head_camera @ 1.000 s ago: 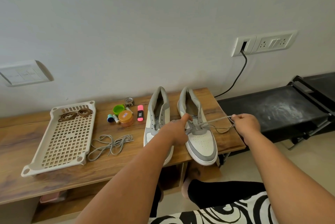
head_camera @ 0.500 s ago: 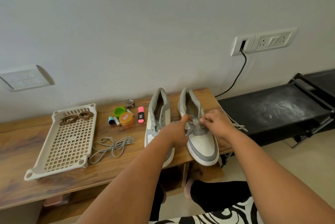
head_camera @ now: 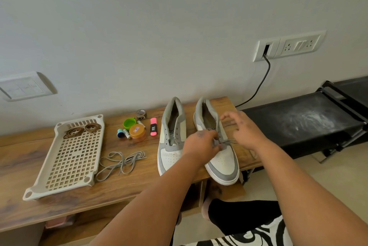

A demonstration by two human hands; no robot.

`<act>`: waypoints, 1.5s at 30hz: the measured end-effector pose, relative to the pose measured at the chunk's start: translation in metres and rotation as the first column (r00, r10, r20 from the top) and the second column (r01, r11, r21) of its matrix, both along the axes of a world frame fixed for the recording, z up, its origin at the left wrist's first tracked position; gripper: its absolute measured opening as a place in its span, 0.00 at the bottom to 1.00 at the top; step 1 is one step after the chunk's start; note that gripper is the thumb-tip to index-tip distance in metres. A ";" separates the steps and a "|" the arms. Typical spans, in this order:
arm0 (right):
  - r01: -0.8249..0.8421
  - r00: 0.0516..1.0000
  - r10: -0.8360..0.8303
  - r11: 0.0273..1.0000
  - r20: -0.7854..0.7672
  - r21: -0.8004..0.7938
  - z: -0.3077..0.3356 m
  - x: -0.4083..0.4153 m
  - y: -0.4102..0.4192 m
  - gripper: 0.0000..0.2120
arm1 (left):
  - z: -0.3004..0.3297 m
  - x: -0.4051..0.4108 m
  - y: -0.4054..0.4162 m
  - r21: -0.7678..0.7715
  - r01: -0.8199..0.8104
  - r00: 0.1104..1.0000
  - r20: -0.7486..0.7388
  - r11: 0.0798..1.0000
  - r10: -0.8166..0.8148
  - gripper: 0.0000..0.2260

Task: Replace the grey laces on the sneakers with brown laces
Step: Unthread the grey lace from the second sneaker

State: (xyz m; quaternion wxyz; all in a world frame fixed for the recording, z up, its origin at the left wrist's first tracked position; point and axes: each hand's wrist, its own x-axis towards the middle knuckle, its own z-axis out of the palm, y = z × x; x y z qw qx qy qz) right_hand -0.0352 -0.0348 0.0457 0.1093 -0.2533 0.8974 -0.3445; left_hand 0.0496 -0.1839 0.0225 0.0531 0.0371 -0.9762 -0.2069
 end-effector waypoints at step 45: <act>0.059 0.976 -0.036 0.993 0.215 -0.101 -0.008 0.003 -0.007 0.15 | 0.004 -0.008 -0.001 0.376 -0.133 0.990 0.096 0.917 0.104 0.09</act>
